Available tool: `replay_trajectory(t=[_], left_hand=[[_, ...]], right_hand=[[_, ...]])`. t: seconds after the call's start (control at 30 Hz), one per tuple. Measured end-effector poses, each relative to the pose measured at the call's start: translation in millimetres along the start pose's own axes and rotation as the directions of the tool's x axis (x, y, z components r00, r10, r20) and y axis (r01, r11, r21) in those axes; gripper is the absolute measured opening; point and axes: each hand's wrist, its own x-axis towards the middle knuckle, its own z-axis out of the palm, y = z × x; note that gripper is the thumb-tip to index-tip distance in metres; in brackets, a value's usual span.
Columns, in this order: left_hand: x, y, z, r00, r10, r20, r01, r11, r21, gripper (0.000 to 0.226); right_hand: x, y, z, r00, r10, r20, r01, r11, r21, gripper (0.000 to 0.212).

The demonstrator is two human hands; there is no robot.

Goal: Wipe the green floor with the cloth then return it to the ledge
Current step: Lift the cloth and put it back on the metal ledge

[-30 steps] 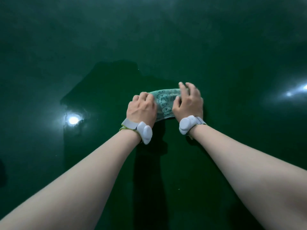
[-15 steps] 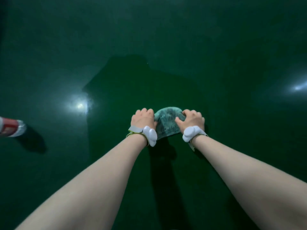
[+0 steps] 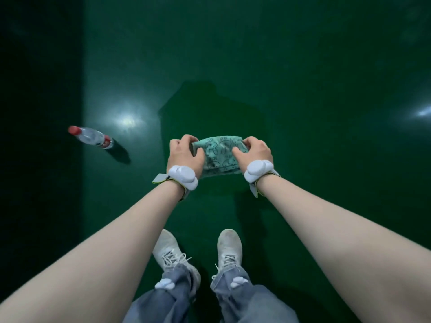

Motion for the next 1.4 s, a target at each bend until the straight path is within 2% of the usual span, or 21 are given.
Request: replay_trajectory(t=[0.2, 0.27, 0.3, 0.4, 0.53, 0.73, 0.8, 0.9, 1.03, 1.13, 1.3, 1.4], left_hand=[[-84, 92, -158, 0.970, 0.002, -0.245, -0.044, 0.986, -0.164, 0.024], [-108, 103, -223, 0.943, -0.001, -0.334, -0.078, 0.972, -0.224, 0.025], [-115, 110, -230, 0.940, 0.006, -0.341, -0.090, 0.968, -0.233, 0.026], [-138, 98, -310, 0.885, -0.089, -0.457, -0.076, 0.940, -0.331, 0.029], [-163, 26, -415, 0.708, -0.274, -0.651, -0.070, 0.890, -0.450, 0.035], [-221, -126, -543, 0.446, -0.443, -0.778, -0.025, 0.863, -0.505, 0.028], [-248, -189, -585, 0.359, -0.486, -0.797, 0.004, 0.854, -0.520, 0.027], [-291, -269, -625, 0.263, -0.538, -0.801, 0.059, 0.837, -0.544, 0.030], [-348, -365, -643, 0.169, -0.662, -0.730, 0.136, 0.750, -0.648, 0.030], [-378, -421, -641, 0.157, -0.710, -0.687, 0.184, 0.704, -0.686, 0.031], [-390, -470, -630, 0.242, -0.753, -0.612, 0.243, 0.658, -0.713, 0.033], [-391, -488, -614, 0.289, -0.759, -0.584, 0.293, 0.651, -0.700, 0.031]], right_hand=[[-100, -150, -122, 0.963, -0.219, -0.158, 0.231, 0.971, 0.062, 0.022], [-136, -208, -140, 0.938, -0.298, -0.176, 0.321, 0.940, 0.115, 0.021], [-144, -214, -147, 0.938, -0.290, -0.189, 0.318, 0.938, 0.139, 0.022], [-184, -289, -138, 0.907, -0.389, -0.160, 0.415, 0.888, 0.198, 0.023], [-250, -396, -72, 0.828, -0.559, -0.052, 0.550, 0.789, 0.274, 0.023], [-368, -513, 67, 0.645, -0.751, 0.143, 0.676, 0.647, 0.353, 0.024], [-419, -551, 122, 0.555, -0.805, 0.211, 0.721, 0.591, 0.361, 0.025], [-484, -589, 192, 0.430, -0.835, 0.345, 0.771, 0.538, 0.342, 0.030], [-556, -609, 285, 0.288, -0.797, 0.531, 0.828, 0.485, 0.280, 0.033], [-591, -604, 345, 0.239, -0.759, 0.606, 0.864, 0.451, 0.225, 0.033], [-598, -585, 400, 0.295, -0.692, 0.659, 0.886, 0.456, 0.082, 0.032], [-591, -569, 418, 0.297, -0.670, 0.681, 0.910, 0.415, 0.012, 0.032]])
